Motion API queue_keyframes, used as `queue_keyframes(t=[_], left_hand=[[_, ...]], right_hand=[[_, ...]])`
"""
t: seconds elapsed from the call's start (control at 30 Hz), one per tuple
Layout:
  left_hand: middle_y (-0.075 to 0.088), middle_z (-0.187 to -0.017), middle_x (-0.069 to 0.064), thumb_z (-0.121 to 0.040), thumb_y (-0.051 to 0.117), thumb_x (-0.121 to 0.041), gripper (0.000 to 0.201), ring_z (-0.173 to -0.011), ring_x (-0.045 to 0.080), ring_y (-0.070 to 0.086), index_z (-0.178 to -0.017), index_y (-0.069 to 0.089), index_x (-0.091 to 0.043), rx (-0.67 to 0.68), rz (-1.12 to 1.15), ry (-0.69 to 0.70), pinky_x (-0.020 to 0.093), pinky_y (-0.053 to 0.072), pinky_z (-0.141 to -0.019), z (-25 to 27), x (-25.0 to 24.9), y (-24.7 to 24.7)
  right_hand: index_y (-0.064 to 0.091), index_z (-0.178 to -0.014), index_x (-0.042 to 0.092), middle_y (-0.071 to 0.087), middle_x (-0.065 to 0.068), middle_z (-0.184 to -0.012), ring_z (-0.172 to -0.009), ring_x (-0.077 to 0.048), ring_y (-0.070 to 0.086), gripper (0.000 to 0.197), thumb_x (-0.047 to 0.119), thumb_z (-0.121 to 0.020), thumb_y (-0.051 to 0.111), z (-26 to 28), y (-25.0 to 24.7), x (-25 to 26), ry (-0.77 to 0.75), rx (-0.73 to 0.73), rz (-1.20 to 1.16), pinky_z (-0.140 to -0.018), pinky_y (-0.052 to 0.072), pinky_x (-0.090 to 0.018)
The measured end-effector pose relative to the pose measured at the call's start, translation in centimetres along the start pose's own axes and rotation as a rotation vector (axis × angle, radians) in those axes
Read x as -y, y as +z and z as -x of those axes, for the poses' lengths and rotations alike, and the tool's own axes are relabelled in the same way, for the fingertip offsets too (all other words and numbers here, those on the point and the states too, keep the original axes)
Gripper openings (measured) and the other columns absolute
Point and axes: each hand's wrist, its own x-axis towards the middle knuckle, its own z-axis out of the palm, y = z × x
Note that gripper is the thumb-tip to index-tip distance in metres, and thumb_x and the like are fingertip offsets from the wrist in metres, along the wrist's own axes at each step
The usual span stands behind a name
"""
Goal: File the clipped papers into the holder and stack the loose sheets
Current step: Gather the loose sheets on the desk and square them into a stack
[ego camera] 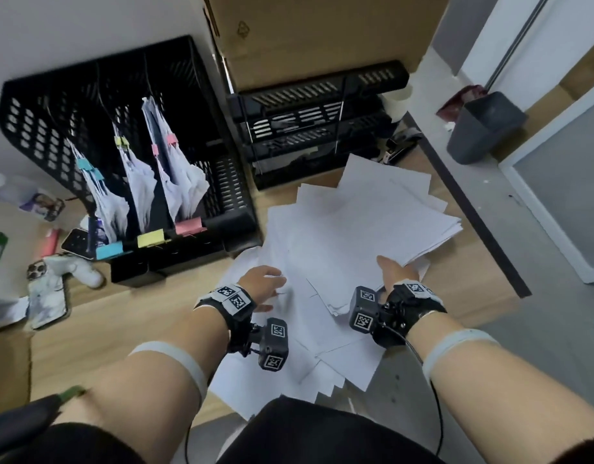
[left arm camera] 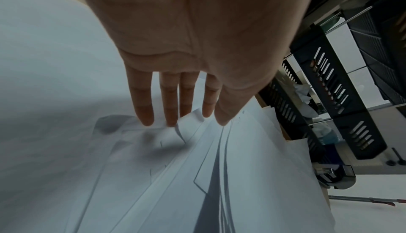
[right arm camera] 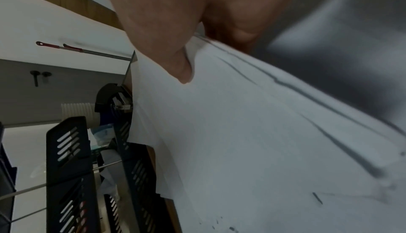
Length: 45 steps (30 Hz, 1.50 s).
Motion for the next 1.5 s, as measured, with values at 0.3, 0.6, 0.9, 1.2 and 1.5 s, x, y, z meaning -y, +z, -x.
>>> queue_keyframes(t=[0.3, 0.6, 0.9, 1.2, 1.5], left_hand=[[0.055, -0.13, 0.007, -0.094, 0.061, -0.022, 0.037, -0.109, 0.027, 0.059, -0.13, 0.056, -0.015, -0.072, -0.071, 0.05, 0.036, 0.055, -0.086, -1.9, 0.4, 0.7], [0.064, -0.087, 0.0, -0.087, 0.065, -0.01, 0.028, -0.084, 0.024, 0.066, -0.114, 0.07, -0.013, -0.086, -0.184, 0.141, 0.042, 0.058, -0.091, -3.2, 0.9, -0.4], [0.069, -0.082, 0.011, -0.079, 0.065, -0.001, 0.028, -0.072, 0.026, 0.064, -0.104, 0.072, -0.011, -0.108, -0.113, 0.065, 0.038, 0.06, -0.083, -4.2, 0.4, -0.6], [0.069, -0.092, 0.011, -0.082, 0.064, 0.001, 0.031, -0.07, 0.025, 0.061, -0.109, 0.072, -0.013, -0.073, -0.068, 0.103, 0.036, 0.057, -0.077, -3.4, 0.2, -0.3], [0.067, -0.074, 0.005, -0.074, 0.059, -0.001, 0.029, -0.071, 0.023, 0.058, -0.098, 0.075, -0.008, -0.01, -0.249, 0.186, 0.042, 0.059, -0.08, -2.7, 0.2, 0.2]], right_hand=[[0.041, -0.141, 0.006, 0.053, -0.016, -0.133, -0.119, -0.039, 0.055, 0.073, 0.041, -0.083, 0.068, -1.5, 2.0, 1.9, -0.031, 0.02, 0.014, -0.087, 0.044, -0.041], [0.028, -0.145, 0.005, 0.041, -0.021, -0.146, -0.13, -0.04, 0.044, 0.075, 0.024, -0.085, 0.069, -2.2, 0.5, 2.3, -0.169, -0.041, 0.19, -0.103, 0.04, -0.045], [0.05, -0.132, 0.003, 0.059, -0.015, -0.128, -0.11, -0.036, 0.06, 0.064, 0.04, -0.083, 0.068, -2.4, -3.5, 5.6, -0.254, -0.022, 0.697, -0.081, 0.048, -0.036], [0.061, -0.111, 0.007, 0.066, -0.01, -0.109, -0.091, -0.029, 0.061, 0.033, 0.028, -0.086, 0.065, -0.9, -1.1, 7.1, -0.403, 0.076, 1.067, -0.076, 0.046, -0.029], [0.027, -0.126, 0.014, 0.054, -0.01, -0.099, -0.081, -0.028, 0.056, 0.057, 0.019, -0.083, 0.064, -0.4, 2.2, 3.9, -0.448, 0.08, 0.867, -0.068, 0.046, -0.031]])
